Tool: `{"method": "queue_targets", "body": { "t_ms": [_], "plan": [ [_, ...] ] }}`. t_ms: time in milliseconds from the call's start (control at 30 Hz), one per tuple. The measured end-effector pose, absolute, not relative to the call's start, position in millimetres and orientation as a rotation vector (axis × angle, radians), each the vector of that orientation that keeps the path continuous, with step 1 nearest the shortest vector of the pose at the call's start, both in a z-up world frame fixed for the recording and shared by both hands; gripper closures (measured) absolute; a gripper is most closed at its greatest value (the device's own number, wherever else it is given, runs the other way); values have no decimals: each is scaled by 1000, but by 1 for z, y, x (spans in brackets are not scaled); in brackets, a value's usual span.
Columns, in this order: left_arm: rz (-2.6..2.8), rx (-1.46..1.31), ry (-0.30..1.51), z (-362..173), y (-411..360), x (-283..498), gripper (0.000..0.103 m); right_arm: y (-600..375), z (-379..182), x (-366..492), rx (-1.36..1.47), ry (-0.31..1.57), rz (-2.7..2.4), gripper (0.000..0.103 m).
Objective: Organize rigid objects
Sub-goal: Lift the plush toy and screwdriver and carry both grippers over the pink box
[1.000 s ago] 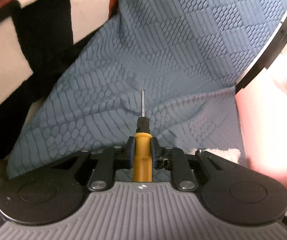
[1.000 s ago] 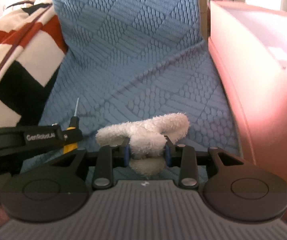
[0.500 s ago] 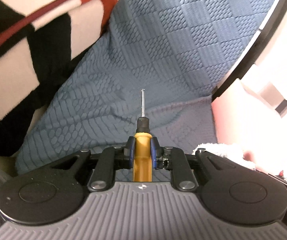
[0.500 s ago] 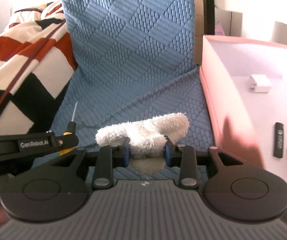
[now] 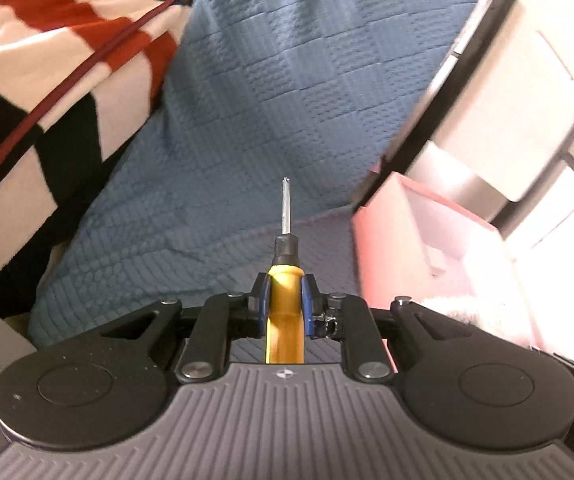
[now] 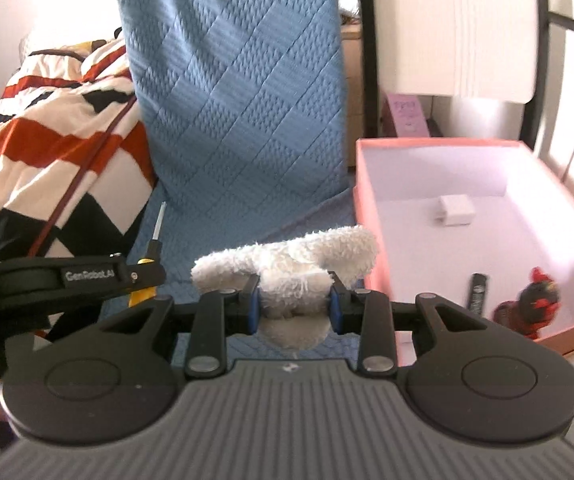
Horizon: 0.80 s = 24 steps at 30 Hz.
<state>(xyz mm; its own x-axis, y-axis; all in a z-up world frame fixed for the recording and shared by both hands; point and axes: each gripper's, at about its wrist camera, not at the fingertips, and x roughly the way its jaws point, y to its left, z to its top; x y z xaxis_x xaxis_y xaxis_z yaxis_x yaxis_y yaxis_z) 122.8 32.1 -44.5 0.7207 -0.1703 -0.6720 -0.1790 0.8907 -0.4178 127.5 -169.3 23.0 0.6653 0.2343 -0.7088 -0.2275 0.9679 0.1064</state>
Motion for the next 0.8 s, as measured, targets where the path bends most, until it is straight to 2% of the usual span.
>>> {"method": "queue_targets", "body": {
  "t_ms": [433,800],
  "plan": [
    [-50,-487,771,2,4,100,84,-201,70,112,15,766,259,68],
    [-115,-478,786,23,-54,110,84,-256,89,116,29,754,226,68]
  ]
}}
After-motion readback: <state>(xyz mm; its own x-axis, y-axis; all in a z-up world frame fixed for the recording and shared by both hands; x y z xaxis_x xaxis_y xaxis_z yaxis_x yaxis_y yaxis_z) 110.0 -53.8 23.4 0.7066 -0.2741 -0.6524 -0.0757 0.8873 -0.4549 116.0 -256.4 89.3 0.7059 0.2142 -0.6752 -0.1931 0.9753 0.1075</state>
